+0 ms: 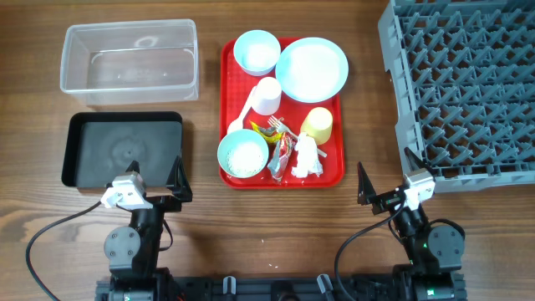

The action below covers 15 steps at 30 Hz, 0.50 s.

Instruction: Sort waste into correct bins and load items into the dishwasher rack

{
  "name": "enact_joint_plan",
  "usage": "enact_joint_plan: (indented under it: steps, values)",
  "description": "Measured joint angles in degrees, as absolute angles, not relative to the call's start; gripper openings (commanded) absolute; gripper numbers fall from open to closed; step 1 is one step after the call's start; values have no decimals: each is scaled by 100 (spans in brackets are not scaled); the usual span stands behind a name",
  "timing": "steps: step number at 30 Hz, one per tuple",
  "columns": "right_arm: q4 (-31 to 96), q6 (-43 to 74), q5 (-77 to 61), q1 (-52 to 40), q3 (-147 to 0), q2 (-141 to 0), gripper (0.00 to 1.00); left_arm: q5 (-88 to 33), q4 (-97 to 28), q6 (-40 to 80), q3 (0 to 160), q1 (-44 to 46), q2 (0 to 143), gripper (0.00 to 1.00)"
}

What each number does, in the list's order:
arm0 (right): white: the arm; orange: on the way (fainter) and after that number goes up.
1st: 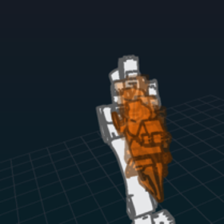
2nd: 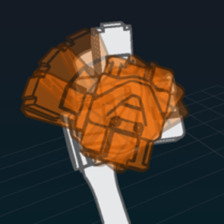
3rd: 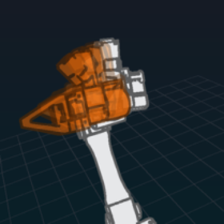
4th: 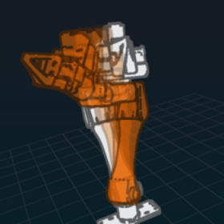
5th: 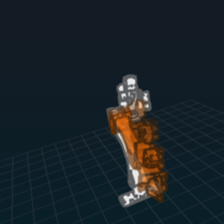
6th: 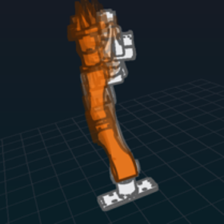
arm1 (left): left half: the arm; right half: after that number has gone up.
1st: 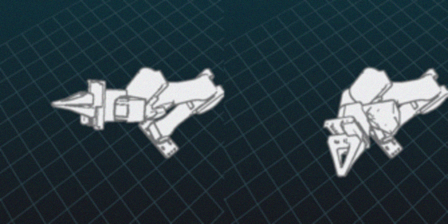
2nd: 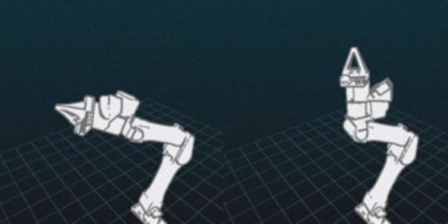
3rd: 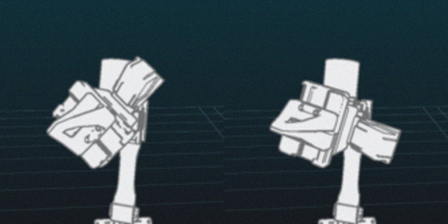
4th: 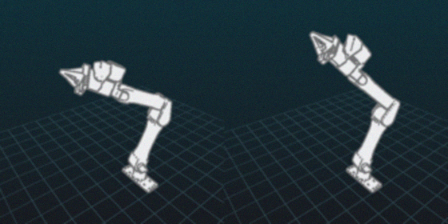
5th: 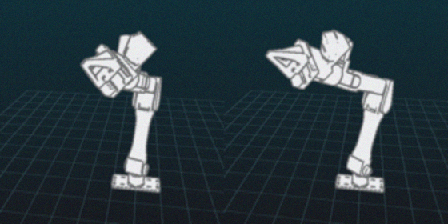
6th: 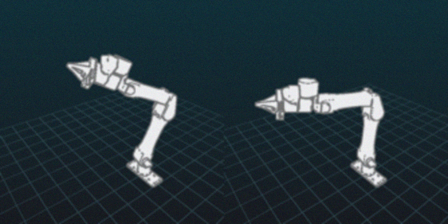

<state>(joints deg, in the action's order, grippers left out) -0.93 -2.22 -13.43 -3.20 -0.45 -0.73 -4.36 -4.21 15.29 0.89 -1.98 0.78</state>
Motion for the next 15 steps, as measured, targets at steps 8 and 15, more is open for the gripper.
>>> enact_joint_plan:
  steps: [8,15]
  values:
    - [-93,-222,-1343,-320,-45,-75,100,-436,-423,1529,89,-198,78,100]
    - [-93,-222,-1343,-320,-45,-80,100,-436,-423,1529,89,-198,78,100]
